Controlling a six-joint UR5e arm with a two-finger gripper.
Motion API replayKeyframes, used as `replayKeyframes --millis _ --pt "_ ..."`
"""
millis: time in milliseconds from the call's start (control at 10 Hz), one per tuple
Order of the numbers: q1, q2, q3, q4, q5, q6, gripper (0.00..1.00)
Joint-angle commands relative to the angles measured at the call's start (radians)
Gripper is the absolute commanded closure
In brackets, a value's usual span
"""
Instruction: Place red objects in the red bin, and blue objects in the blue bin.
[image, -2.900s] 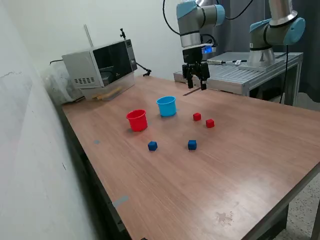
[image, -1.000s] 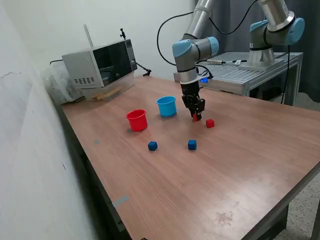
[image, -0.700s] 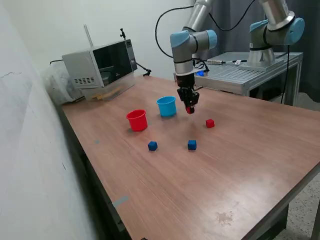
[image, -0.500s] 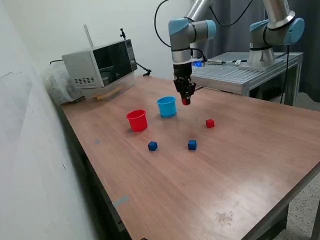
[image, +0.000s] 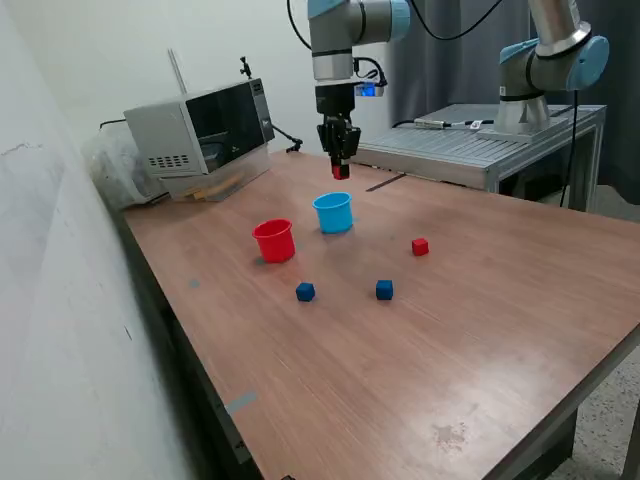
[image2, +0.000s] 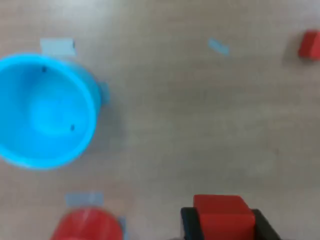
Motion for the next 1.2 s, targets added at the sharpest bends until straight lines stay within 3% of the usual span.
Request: replayKeyframes --millis 0,500,1100 --pt "-0.007 0.050 -0.183 0.091 0.004 0.001 1.00" --pt "-0.073 0.206 -0.357 0.084 0.004 0.007 1.00" --pt "-0.112 0.343 -0.369 0.012 -0.002 0.033 1.00"
